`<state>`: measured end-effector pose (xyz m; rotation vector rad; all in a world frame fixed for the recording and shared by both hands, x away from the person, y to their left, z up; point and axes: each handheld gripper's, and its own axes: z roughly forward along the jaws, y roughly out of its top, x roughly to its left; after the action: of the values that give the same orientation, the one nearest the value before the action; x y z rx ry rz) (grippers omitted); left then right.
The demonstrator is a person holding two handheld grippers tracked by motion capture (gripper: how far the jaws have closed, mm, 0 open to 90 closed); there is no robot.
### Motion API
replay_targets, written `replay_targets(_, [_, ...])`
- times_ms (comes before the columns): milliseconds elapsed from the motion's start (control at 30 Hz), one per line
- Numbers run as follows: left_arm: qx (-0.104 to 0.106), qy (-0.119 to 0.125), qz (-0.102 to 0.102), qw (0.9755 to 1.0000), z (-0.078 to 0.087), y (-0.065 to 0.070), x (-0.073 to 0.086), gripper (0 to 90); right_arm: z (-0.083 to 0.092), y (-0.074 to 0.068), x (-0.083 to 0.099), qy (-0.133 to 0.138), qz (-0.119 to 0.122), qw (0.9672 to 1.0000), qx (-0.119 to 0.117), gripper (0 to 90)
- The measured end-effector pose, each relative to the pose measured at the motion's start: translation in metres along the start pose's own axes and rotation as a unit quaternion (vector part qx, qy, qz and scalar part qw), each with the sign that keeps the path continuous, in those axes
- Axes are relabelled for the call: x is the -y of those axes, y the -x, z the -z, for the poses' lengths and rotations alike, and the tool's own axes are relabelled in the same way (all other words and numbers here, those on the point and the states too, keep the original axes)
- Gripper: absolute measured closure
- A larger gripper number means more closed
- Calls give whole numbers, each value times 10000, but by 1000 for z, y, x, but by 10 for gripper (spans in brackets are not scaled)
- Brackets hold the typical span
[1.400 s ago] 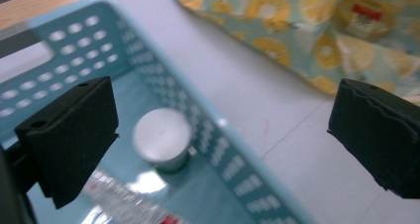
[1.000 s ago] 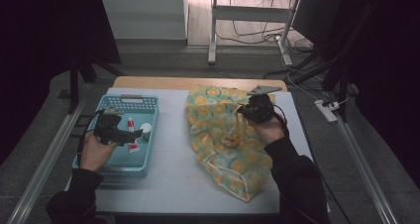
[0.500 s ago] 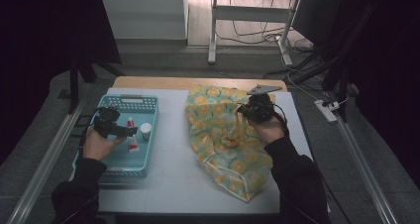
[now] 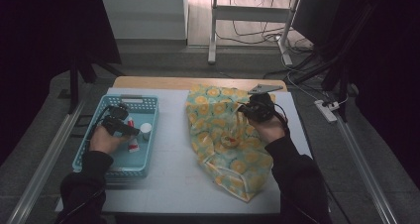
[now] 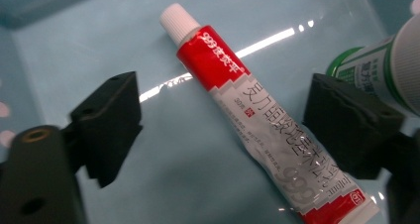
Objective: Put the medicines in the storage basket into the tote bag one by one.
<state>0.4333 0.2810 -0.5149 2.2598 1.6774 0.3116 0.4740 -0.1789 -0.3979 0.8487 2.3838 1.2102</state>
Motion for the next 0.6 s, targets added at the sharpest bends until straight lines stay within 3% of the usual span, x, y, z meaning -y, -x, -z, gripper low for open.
replay_targets(133, [169,-87,-81,9998,-1,1,1,303,0,1,0,-2,0,10000,1,893])
replay_targets(167, [220,-109,-120,9996,-1,1,1,417,-1,0,1,-4,2,10000,-9,893])
replay_targets(233, [200,-147,-144,9996,-1,2,1,429,-1,0,1,-7,1,10000,-10,893])
replay_targets(433, [229,-170,-134,9995,1,1,3,645,-2,-1,0,-5,14,10000,-20,893])
replay_targets(600, [256,-202,-14,9995,1,0,2,676,-1,-1,-1,-3,25,10000,-17,893])
